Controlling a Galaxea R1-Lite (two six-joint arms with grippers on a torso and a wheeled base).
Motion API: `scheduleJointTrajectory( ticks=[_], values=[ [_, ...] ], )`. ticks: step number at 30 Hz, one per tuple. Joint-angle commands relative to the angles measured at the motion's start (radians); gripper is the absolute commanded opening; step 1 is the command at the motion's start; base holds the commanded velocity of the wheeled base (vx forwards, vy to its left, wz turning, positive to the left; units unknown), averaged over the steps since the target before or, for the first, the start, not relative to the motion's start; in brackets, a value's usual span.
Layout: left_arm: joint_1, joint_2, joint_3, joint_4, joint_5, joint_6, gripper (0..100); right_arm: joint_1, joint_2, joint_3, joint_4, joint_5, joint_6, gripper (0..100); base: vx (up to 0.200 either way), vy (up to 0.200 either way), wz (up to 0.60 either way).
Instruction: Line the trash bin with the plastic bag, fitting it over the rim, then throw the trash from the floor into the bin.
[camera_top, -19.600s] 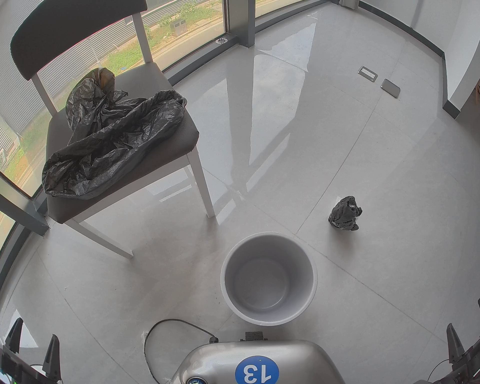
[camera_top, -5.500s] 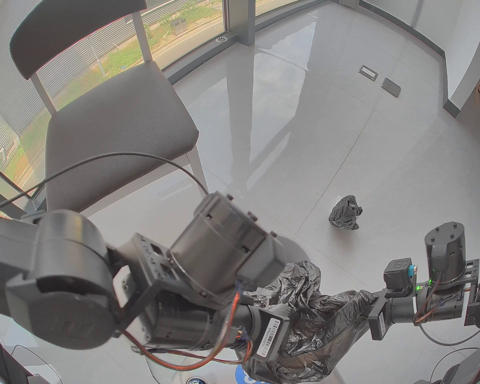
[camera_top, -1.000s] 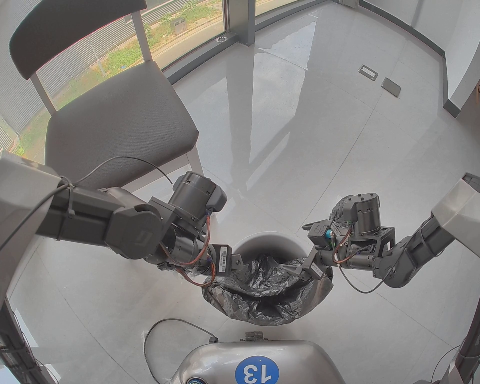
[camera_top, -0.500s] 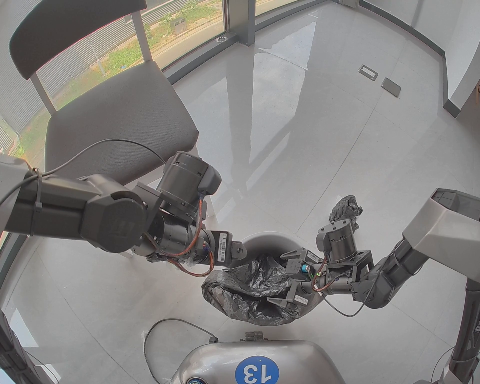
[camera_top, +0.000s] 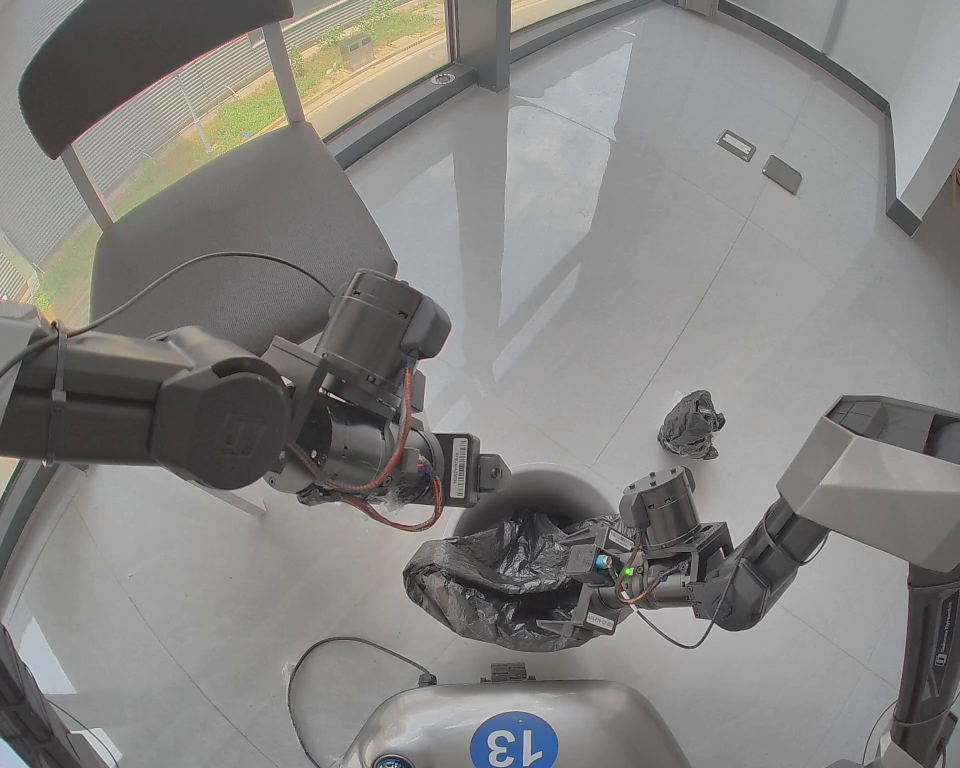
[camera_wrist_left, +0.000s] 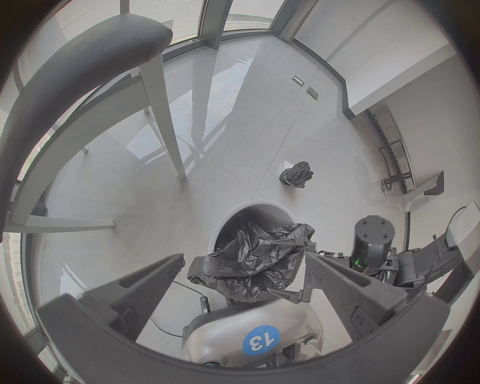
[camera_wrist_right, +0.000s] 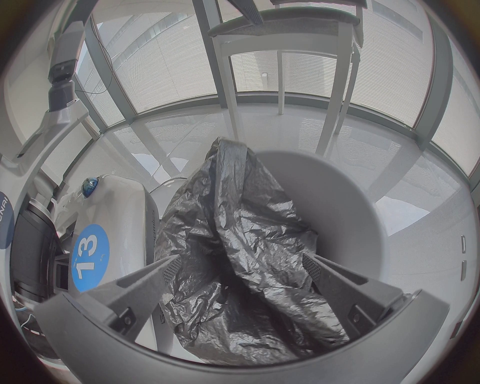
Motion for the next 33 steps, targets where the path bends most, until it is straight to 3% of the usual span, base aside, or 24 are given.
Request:
scheduleJointTrajectory(
  ticks=[1,25,26,33],
  values=[
    [-0.001,0.004,-0.002,0.0,0.0,-0.005,100,-0.007,0.044,-0.007,0.0,0.0,0.0,100,0.0,0.0,0.0],
    [-0.004,-0.006,0.004,-0.003,0.012,-0.01,100,-0.052,0.115,-0.139,0.0,0.0,0.009,100,0.0,0.0,0.0],
    [-0.004,-0.006,0.004,-0.003,0.012,-0.01,100,-0.052,0.115,-0.139,0.0,0.0,0.009,0,0.0,0.0,0.0],
    [-0.004,-0.007,0.007,-0.003,0.019,-0.01,100,-0.039,0.107,-0.145,-0.002,0.0,0.011,0,0.0,0.0,0.0]
  ],
)
